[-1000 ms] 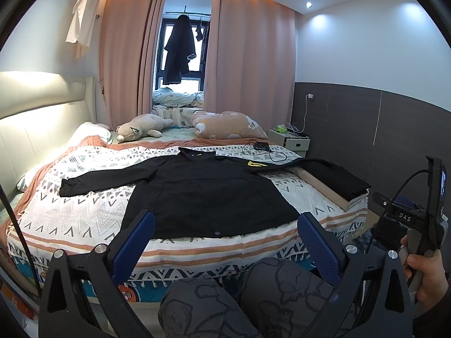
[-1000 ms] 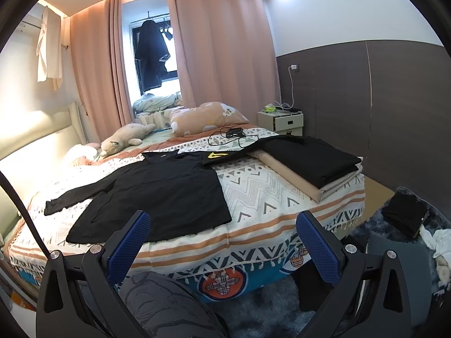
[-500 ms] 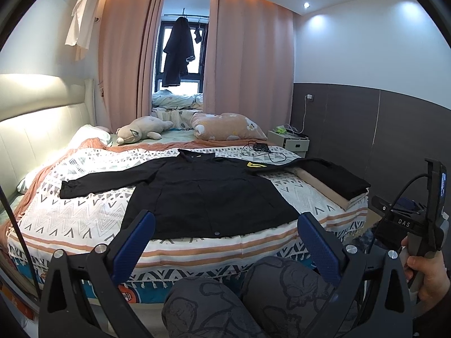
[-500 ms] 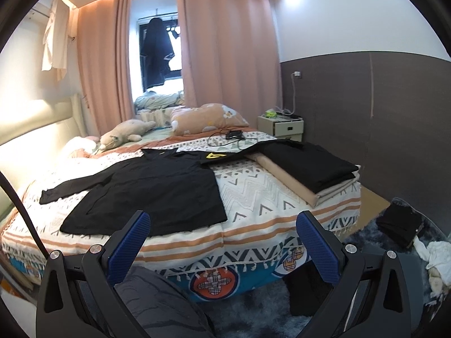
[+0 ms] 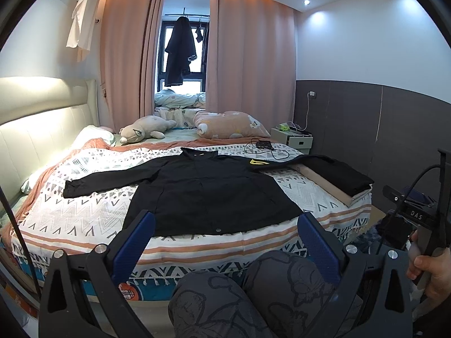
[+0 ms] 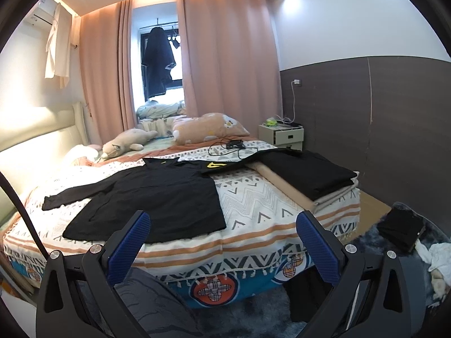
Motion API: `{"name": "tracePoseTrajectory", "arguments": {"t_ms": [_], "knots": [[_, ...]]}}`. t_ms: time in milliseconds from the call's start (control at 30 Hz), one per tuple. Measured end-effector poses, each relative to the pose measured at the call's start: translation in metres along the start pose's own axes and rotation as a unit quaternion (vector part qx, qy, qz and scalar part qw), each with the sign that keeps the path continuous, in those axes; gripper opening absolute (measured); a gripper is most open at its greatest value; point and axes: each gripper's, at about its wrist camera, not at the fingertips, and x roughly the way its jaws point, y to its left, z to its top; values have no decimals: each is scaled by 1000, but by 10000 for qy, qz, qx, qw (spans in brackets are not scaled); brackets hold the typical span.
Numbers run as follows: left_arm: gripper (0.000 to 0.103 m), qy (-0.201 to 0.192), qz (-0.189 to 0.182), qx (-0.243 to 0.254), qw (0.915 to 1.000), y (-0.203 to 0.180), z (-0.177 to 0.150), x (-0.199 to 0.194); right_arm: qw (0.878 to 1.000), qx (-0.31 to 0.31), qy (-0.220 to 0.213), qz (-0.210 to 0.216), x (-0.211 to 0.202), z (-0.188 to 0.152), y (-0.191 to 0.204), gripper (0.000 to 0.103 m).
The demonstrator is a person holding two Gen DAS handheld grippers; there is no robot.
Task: Fold large clothes
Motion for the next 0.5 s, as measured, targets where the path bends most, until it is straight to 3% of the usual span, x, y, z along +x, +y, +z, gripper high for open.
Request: {"name": "tracePoseTrajectory", "arguments": {"t_ms": [500], "knots": [[103,-71,-26,-6,10000,-5,-3,-14,9996,-41,-110,238,-14,-7,-8,103]]}}
